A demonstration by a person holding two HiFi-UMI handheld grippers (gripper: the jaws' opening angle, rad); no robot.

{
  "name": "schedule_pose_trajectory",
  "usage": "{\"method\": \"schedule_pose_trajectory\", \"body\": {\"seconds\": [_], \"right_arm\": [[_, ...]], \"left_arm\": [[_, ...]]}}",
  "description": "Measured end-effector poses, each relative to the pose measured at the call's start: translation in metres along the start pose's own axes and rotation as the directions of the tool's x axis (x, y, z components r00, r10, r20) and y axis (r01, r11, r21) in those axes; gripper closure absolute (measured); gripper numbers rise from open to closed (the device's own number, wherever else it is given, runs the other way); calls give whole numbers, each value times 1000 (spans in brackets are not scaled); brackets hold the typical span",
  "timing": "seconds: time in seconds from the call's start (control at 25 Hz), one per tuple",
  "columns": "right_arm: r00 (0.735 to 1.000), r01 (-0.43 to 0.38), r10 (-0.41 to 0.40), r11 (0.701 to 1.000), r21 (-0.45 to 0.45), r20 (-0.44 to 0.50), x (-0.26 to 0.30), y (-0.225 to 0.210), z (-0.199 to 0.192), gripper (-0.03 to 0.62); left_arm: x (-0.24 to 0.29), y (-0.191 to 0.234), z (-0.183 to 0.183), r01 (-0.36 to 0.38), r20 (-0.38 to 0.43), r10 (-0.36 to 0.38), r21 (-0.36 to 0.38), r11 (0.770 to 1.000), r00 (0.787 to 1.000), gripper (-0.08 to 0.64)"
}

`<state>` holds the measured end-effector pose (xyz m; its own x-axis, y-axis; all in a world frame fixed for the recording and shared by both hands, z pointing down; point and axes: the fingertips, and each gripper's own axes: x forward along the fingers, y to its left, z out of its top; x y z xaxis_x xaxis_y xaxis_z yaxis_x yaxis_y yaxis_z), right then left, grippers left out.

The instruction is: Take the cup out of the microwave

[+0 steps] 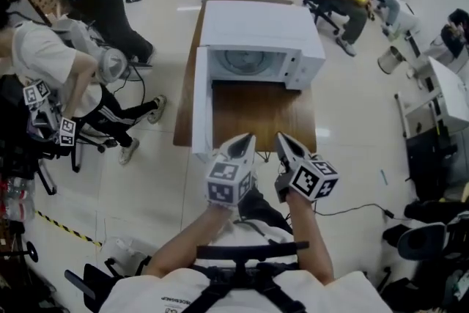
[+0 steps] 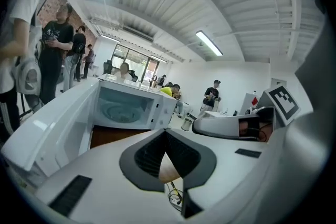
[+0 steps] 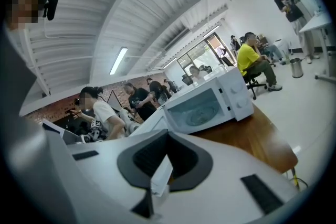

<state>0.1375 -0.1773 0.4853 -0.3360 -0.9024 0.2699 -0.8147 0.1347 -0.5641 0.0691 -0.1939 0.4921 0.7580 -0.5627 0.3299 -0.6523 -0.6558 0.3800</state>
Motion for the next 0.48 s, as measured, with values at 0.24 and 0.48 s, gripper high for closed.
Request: {"method": "schedule_pose_trajectory", "body": {"seconds": [0.24, 0.48], "right_arm": [[999, -39, 39, 999, -8, -31, 39, -20, 20, 569], [999, -39, 39, 999, -19, -39, 76, -52, 47, 566]], "left_arm": [[39, 21, 16, -45, -15, 45, -26, 999, 999, 571], [73, 44, 31, -105, -20, 105, -48, 993, 994, 571]]}}
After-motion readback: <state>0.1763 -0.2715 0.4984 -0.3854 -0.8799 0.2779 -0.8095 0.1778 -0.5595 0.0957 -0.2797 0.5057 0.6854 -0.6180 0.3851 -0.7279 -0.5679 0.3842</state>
